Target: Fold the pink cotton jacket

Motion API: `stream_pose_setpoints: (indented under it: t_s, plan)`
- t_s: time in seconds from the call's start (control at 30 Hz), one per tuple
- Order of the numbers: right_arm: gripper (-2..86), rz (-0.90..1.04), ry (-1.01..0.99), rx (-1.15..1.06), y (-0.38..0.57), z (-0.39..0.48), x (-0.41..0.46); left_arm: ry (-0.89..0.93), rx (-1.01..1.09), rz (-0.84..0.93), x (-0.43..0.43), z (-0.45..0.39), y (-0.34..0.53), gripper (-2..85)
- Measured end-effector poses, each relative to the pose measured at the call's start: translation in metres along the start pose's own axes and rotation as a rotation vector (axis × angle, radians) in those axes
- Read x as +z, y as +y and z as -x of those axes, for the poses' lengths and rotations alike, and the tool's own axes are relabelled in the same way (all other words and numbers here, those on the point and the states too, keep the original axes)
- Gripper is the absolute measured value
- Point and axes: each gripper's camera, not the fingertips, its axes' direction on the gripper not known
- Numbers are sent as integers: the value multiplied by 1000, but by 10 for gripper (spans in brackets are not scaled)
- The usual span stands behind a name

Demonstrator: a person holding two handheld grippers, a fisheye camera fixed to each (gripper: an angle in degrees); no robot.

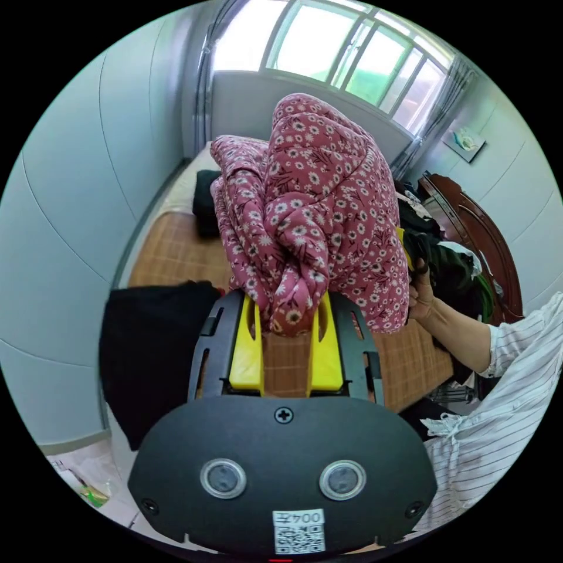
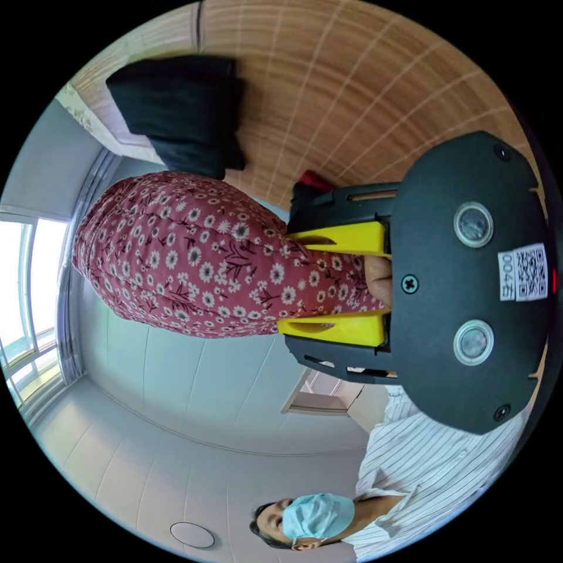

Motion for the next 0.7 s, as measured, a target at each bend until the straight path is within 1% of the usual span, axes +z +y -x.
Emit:
stream_pose_setpoints:
  t_s: [0.07, 0.13, 0.2, 0.23, 0.3, 0.33, 0.37, 0.4, 0.43, 0.47, 0.5, 0.53, 0.57, 0.6, 0.63, 0.67, 0.7]
  plan:
    - [155, -34, -58, 0, -37, -29, 46, -89, 50, -26, -25, 29, -44, 130]
    - [155, -52, -84, 11, -57, -56, 81, -128, 46, -31, -37, 57, -70, 132]
    - [155, -59, -86, 49, -69, -89, 115, -132, -1, -25, -37, 94, -84, 135]
    - [156, -54, -65, 81, -71, -116, 136, -122, -67, 6, -30, 125, -88, 135]
    - [157, -6, 24, 146, -66, -164, 167, -113, -239, 78, -13, 182, -79, 124]
    - [156, 45, 110, 214, -56, -199, 187, -70, -432, 116, -6, 223, -60, 107]
    - [155, 125, 244, 308, -44, -232, 205, -27, -688, 60, -14, 258, -31, 61]
    - [155, 141, 307, 345, -38, -243, 211, -1, -804, -2, -22, 270, -14, 38]
    - [154, 55, 297, 364, -29, -254, 207, 66, -873, -190, -44, 272, 10, 26]
    - [156, 29, 251, 375, -25, -261, 207, 52, -814, -325, -60, 253, 13, 18]
    - [156, 36, 256, 358, -24, -262, 209, 19, -763, -344, -64, 239, 5, 16]
    - [158, 48, 279, 327, -23, -261, 213, -44, -648, -332, -61, 208, -20, 12]
    - [159, 68, 289, 317, -25, -263, 217, -45, -521, -344, -53, 176, -49, 10]
    - [160, 82, 295, 314, -27, -264, 219, -28, -458, -357, -48, 161, -65, 10]
    - [162, 118, 313, 296, -31, -265, 223, -13, -329, -369, -36, 134, -97, 9]
    - [163, 161, 321, 275, -35, -265, 227, -80, -220, -325, -15, 115, -130, 9]
    - [164, 183, 318, 267, -37, -265, 227, -134, -201, -276, -1, 111, -144, 8]
